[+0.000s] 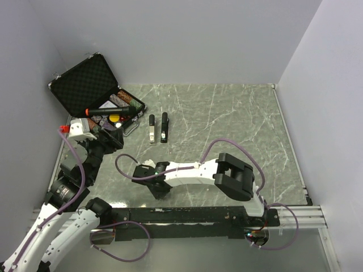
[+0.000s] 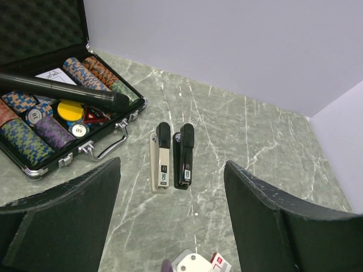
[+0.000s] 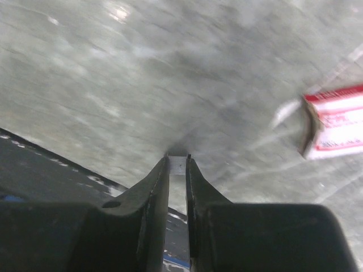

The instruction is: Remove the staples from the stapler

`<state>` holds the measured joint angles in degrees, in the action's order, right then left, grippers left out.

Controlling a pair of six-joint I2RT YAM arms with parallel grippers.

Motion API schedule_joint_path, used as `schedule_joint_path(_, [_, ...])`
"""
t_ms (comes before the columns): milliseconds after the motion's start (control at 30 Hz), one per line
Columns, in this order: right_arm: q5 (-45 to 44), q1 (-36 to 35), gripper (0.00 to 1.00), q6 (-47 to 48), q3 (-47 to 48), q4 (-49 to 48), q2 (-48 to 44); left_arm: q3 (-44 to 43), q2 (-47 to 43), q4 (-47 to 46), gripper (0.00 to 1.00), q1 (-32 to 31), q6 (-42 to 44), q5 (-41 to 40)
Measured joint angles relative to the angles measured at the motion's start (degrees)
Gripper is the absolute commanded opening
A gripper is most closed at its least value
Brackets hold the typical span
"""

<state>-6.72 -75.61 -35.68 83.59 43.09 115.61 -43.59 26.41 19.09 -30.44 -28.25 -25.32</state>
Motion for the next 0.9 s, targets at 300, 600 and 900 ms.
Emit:
schedule_joint_path(300, [-3.32,1.73,0.11,-1.01,-6.78,1.2,-7.93,0.0,0.55,0.0,0.78,0.07,0.0,0.0])
schedule_joint_path(600, [-5.99,9.22,0.1,-1.29,-16.87,1.55,-19.8,0.0,0.92,0.0,0.78,0.26,0.02,0.0])
schedule_joint_path(900, [-7.26,18.14,0.11,-0.37,-25.62,1.64,-26.71,0.0,2.34,-0.07,0.79,0.44,0.02,0.13])
